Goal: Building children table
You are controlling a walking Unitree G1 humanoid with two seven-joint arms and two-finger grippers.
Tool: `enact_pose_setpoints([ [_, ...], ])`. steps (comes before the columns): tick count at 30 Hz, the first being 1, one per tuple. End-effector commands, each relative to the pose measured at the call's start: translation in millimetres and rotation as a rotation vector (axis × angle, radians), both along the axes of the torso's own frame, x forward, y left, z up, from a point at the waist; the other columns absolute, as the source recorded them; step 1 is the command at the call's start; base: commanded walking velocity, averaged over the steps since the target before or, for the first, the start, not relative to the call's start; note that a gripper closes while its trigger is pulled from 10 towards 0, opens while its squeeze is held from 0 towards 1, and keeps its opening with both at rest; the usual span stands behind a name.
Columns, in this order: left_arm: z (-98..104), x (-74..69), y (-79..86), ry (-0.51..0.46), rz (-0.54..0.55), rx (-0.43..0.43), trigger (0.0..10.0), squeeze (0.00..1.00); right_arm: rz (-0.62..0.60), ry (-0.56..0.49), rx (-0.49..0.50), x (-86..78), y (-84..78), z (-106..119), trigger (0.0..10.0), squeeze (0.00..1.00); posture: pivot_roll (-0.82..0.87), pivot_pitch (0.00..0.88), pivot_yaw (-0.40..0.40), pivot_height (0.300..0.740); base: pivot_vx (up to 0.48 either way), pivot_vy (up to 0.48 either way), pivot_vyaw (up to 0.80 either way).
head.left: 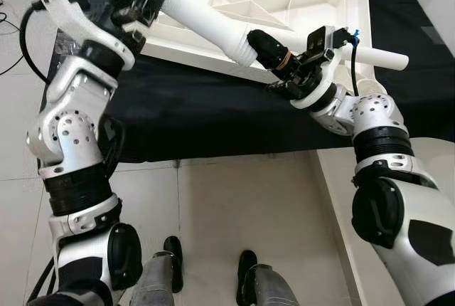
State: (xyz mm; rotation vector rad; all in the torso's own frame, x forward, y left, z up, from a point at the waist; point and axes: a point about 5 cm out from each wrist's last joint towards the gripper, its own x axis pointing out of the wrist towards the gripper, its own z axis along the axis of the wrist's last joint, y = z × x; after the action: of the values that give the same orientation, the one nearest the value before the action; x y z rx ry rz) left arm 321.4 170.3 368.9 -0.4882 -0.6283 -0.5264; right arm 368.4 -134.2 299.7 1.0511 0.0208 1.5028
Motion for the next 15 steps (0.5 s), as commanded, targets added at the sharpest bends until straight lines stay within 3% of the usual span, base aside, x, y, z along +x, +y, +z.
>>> enact_pose_setpoints([
  [1, 1.3, 0.9, -0.1, -0.017, -0.019, -0.009, 10.0, 0.0, 0.032, -0.015, 0.026, -3.1, 1.0, -1.2, 0.0, 0.0, 0.1, 0.363, -0.083, 0.74, 0.0, 0.0, 0.0],
  [11, 12.1, 5.0, 6.9, -0.049, -0.026, -0.084, 10.0, 0.0, 0.065, -0.015, 0.015, -6.2, 4.8, -3.3, 0.0, 0.0, 0.1, 0.359, -0.082, 0.74, 0.0, 0.0, 0.0],
  [12, 13.6, 5.2, 8.7, -0.055, -0.029, -0.105, 2.3, 0.0, 0.069, -0.015, 0.016, -6.8, 5.2, -3.4, 0.0, 0.0, 0.1, 0.359, -0.082, 0.74, 0.0, 0.0, 0.0],
  [13, 13.6, 5.2, 8.7, -0.055, -0.029, -0.105, 2.3, 0.0, 0.069, -0.015, 0.016, -6.8, 5.2, -3.4, 0.0, 0.0, 0.1, 0.359, -0.082, 0.74, 0.0, 0.0, 0.0],
  [14, 14.9, 5.1, 10.2, -0.064, -0.033, -0.125, 0.0, 0.0, 0.073, -0.014, 0.017, -7.4, 5.7, -3.7, 0.0, 0.0, 0.09, 0.353, -0.079, 0.74, 0.0, 0.0, 0.0],
  [15, 16.2, 4.9, 11.4, -0.073, -0.036, -0.148, 0.0, 0.0, 0.076, -0.014, 0.017, -7.8, 6.1, -3.9, 0.0, 0.0, 0.09, 0.353, -0.079, 0.74, 0.0, 0.0, 0.0],
])
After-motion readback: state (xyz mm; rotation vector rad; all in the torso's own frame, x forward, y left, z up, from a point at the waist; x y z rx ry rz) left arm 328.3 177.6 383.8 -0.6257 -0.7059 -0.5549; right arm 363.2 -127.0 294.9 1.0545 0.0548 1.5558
